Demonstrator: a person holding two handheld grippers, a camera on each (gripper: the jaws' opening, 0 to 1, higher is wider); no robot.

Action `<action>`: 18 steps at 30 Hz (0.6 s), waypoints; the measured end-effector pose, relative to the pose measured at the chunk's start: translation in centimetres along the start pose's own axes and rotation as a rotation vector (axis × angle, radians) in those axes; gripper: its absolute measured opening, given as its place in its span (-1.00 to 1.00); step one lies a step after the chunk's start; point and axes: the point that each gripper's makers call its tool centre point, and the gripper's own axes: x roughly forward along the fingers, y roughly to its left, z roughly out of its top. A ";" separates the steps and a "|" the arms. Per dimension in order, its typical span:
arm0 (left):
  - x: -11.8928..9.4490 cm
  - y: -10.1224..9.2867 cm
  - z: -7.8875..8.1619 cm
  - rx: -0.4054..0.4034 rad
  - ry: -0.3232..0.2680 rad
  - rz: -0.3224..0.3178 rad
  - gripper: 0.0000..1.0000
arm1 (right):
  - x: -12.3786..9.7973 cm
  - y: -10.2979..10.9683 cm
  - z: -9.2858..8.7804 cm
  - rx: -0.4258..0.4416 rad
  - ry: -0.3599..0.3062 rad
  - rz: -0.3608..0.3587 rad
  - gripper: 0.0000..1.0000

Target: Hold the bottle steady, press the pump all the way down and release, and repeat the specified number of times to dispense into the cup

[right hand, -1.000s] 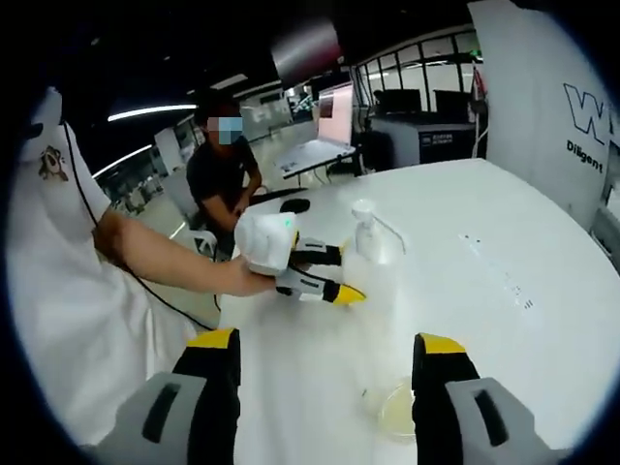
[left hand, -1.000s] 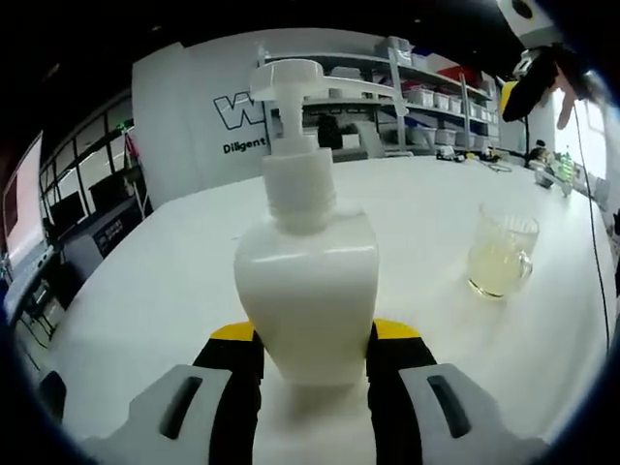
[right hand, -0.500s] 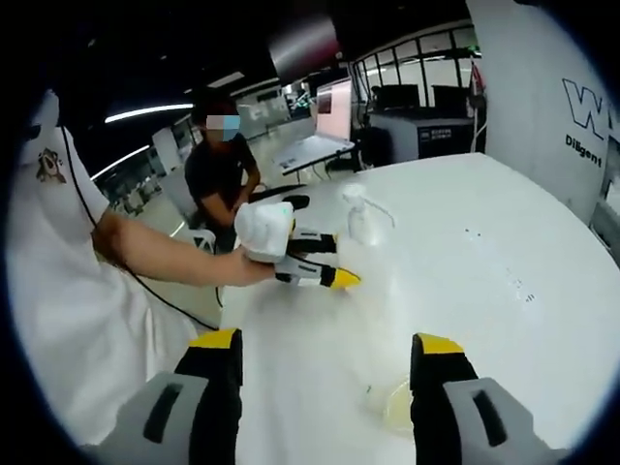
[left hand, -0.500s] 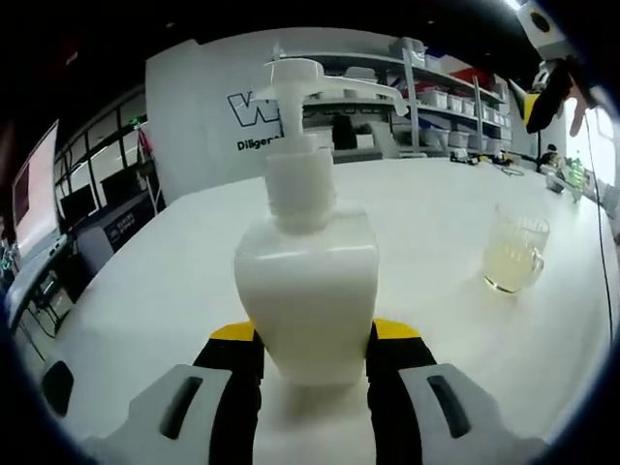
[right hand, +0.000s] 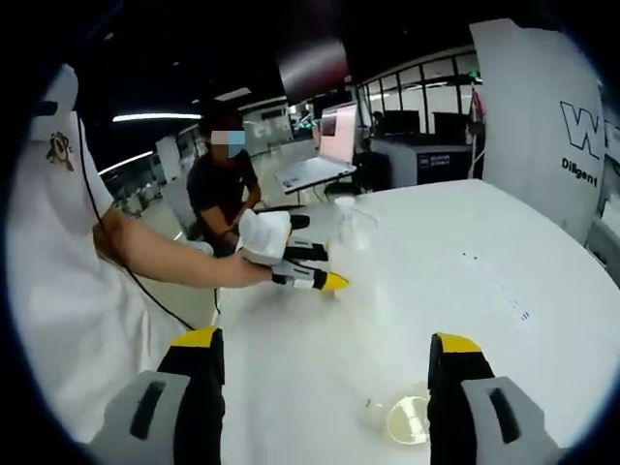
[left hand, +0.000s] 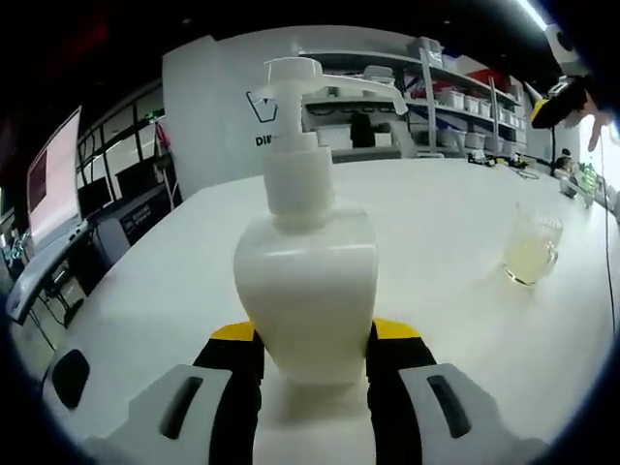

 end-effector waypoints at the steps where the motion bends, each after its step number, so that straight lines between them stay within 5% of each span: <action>1: 0.0 0.0 0.0 -0.001 0.000 0.001 -0.21 | 0.0 0.0 0.0 0.003 -0.002 -0.002 0.70; 18: -0.8 2.4 -0.8 -0.019 0.009 0.038 -0.21 | -1.9 -0.3 -1.9 0.054 0.007 -0.046 0.51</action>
